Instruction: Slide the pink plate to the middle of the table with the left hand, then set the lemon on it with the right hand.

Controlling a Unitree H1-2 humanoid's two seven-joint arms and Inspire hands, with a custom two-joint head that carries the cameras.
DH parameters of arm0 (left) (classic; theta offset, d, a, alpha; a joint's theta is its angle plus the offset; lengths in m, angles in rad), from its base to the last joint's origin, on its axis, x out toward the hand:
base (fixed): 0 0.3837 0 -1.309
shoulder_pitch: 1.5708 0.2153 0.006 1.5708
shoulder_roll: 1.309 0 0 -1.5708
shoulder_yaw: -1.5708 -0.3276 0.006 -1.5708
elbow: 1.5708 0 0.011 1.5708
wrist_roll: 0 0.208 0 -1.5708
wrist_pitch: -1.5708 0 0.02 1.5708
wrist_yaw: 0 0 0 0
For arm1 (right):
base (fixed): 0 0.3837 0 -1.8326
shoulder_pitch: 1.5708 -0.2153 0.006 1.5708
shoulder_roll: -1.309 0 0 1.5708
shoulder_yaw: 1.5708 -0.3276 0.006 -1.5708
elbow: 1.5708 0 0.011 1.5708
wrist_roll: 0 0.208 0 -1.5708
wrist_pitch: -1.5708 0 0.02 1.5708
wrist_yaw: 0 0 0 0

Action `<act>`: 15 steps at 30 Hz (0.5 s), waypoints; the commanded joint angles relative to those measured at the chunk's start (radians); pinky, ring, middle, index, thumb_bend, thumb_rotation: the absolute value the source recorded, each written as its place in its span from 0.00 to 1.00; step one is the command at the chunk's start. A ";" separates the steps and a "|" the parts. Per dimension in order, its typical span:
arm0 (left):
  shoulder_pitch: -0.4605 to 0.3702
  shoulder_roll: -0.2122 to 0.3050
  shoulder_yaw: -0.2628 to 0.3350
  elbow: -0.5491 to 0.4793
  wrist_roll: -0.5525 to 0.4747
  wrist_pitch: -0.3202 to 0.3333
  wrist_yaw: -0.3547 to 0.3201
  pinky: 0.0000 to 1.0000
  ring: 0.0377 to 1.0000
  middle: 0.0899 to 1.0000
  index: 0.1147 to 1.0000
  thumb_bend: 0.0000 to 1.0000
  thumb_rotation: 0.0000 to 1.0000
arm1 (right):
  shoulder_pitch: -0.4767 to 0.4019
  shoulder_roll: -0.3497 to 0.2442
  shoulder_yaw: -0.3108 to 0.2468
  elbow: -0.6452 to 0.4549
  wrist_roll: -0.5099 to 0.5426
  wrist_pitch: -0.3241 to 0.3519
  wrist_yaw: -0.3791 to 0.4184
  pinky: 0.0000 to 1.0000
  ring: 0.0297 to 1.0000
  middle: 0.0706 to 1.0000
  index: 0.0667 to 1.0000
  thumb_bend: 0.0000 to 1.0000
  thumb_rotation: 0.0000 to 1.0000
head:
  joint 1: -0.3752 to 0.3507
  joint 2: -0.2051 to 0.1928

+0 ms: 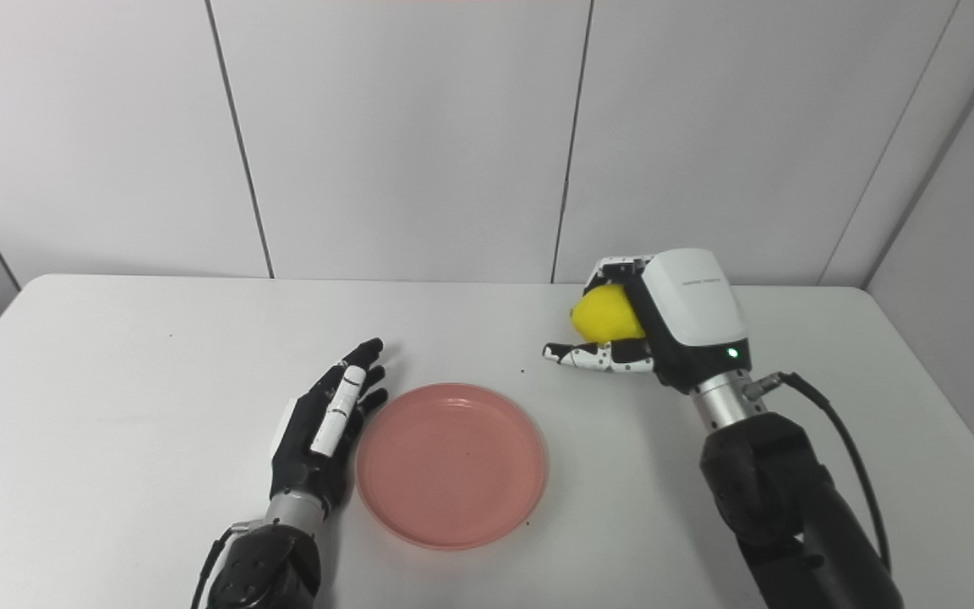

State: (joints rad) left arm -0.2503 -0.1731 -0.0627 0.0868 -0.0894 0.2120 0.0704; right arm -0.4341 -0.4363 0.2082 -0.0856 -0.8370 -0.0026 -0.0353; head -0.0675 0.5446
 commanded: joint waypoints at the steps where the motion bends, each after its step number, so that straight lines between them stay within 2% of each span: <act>1: 0.015 -0.044 0.002 0.012 -0.005 0.017 0.013 0.87 0.89 0.90 0.71 0.62 0.67 | -0.062 -0.002 -0.001 -0.029 0.001 -0.041 -0.002 0.14 0.17 0.20 0.25 0.60 0.52 | -0.001 0.000; 8: 0.011 -0.041 0.006 0.019 -0.009 0.011 0.011 0.87 0.89 0.89 0.71 0.61 0.67 | -0.082 0.019 0.031 -0.026 0.001 -0.053 0.024 0.16 0.19 0.23 0.29 0.60 0.57 | -0.002 -0.002; 11: 0.009 -0.039 0.006 0.021 -0.012 0.012 0.008 0.88 0.90 0.89 0.71 0.62 0.66 | -0.086 0.035 0.050 -0.040 0.006 -0.049 0.047 0.17 0.20 0.24 0.29 0.59 0.55 | -0.003 -0.003; 13: 0.006 -0.037 0.004 0.020 -0.003 0.014 0.012 0.88 0.89 0.90 0.72 0.62 0.67 | -0.088 0.048 0.060 -0.039 0.010 -0.055 0.051 0.15 0.18 0.21 0.23 0.61 0.50 | -0.003 -0.002; 15: 0.006 -0.036 0.003 0.020 0.003 0.014 0.015 0.88 0.89 0.89 0.71 0.62 0.67 | -0.090 0.058 0.070 -0.035 0.021 -0.066 0.057 0.15 0.17 0.21 0.25 0.61 0.47 | -0.005 -0.003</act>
State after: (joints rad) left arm -0.2507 -0.1731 -0.0610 0.0875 -0.0900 0.2109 0.0703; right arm -0.4672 -0.3798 0.2806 -0.0882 -0.8345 -0.0112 0.0280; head -0.0736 0.5400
